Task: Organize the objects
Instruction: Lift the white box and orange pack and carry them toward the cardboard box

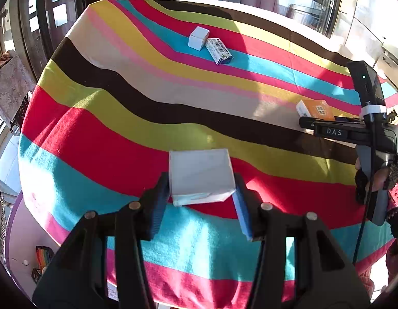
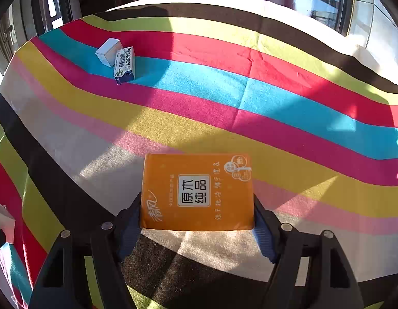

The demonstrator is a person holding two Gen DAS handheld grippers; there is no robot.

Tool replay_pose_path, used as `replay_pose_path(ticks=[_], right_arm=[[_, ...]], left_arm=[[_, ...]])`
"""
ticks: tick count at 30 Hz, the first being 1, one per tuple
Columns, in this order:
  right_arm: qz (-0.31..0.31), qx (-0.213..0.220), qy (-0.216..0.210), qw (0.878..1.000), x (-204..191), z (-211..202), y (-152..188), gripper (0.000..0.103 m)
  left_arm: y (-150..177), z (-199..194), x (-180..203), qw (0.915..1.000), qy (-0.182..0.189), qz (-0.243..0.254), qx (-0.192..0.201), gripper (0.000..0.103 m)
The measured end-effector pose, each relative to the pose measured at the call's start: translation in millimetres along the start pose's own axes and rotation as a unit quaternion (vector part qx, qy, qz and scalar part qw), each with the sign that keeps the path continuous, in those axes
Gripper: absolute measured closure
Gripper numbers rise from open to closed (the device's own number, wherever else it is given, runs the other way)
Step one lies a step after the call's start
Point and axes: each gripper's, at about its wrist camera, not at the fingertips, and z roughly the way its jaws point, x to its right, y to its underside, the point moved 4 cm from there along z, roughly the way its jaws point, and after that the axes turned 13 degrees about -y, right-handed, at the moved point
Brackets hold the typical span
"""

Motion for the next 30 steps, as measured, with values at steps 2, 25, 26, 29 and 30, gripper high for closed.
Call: replay_pose_path(ticks=[2, 25, 26, 29, 30], right_arm=[[0.002, -0.003, 0.0, 1.0, -7, -7, 12, 0.028], [-0.112, -0.038, -0.032, 0.992, -128, -48, 84, 0.028], [-0.122, -0.038, -0.04, 0.991, -139, -50, 85, 0.028], [-0.164, -0.036, -0.072, 0.983, -178, -59, 90, 0.028], [-0.179, -0.035, -0.083, 0.98, -191, -61, 92, 0.028]], left_arm=[[12, -1, -13, 0.9999, 0.0, -0.011, -0.008, 0.051], [55, -39, -83, 0.9974, -0.011, -0.07, 0.011, 0.051], [58, -39, -92, 0.9969, -0.016, -0.076, 0.009, 0.051], [72, -41, -119, 0.9946, -0.04, -0.095, 0.003, 0.051], [79, -42, -129, 0.9937, -0.049, -0.101, 0.0, 0.051]])
